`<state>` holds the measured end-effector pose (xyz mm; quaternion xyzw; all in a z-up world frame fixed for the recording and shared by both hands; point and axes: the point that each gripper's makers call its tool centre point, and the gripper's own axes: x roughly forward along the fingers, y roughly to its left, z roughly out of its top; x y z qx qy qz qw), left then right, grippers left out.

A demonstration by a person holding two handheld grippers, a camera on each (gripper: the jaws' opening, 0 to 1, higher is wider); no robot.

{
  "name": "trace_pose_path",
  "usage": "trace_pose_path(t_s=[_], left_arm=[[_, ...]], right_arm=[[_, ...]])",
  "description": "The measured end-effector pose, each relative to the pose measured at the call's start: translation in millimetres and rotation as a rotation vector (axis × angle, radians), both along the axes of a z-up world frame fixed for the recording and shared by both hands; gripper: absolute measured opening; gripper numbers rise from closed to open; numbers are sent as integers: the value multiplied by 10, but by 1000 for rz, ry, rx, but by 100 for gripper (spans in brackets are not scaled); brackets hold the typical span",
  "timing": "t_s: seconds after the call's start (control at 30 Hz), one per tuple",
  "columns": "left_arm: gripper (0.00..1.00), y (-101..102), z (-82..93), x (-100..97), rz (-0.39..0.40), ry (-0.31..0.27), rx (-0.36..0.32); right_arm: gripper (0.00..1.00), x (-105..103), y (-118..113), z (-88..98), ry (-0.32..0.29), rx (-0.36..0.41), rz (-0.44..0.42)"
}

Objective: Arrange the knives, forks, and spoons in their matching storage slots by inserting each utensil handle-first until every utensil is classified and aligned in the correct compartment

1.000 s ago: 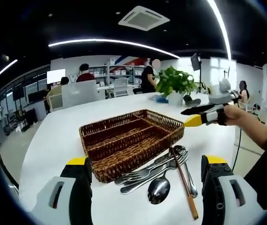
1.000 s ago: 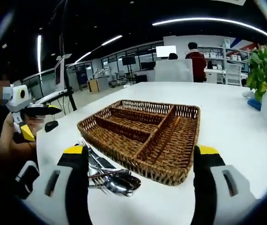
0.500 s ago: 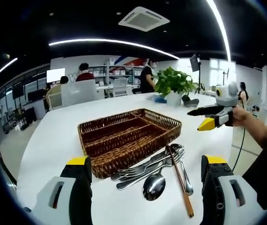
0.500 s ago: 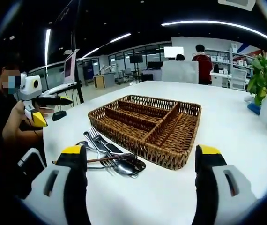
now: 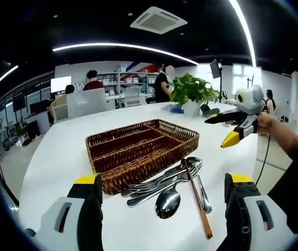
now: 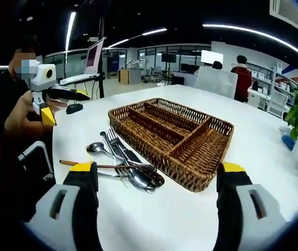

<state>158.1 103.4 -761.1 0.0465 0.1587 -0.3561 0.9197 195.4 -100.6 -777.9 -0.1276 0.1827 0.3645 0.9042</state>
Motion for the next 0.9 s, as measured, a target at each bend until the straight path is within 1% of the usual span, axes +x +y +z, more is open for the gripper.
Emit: trace_pose_path(t_s=[0.07, 0.13, 0.17, 0.23, 0.3, 0.33, 0.37, 0.43, 0.53, 0.67, 0.73, 0.8, 0.83, 0.9], left_arm=[[99, -4, -10, -13, -3, 3, 6], [99, -6, -14, -23, -8, 4, 9], [99, -5, -14, -23, -7, 5, 9], [99, -1, -9, -25, -8, 3, 11], [99, 6, 6, -30, -8, -1, 11], [99, 7, 8, -31, -8, -1, 11], [99, 8, 14, -36, -9, -3, 10], [99, 8, 14, -42, -12, -4, 13], [99, 9, 3, -51, -15, -1, 17], [99, 10, 3, -60, -17, -1, 18], [99, 19, 12, -58, -14, -3, 17], [99, 27, 15, -54, -13, -4, 18], [99, 34, 18, -52, -11, -5, 20], [99, 44, 24, -49, -9, -6, 21]], right_arm=[[92, -11, 54, 14, -5, -9, 43], [89, -5, 100, 26, -10, -15, 65], [88, -12, 155, 39, -26, -30, 105], [86, -43, 225, 32, -27, -54, 161], [81, -69, 318, 45, -40, -78, 240], [78, -72, 327, 45, -40, -84, 250], [77, -83, 371, 43, -42, -106, 288], [75, -107, 435, 55, -37, -107, 329], [74, -133, 526, 62, -54, -152, 403], [70, -163, 623, 9, -35, -194, 483], [66, -200, 666, -46, -21, -224, 548], [64, -201, 709, -79, -8, -227, 576], [63, -216, 734, -116, 1, -241, 611], [58, -228, 764, -178, 17, -267, 660]])
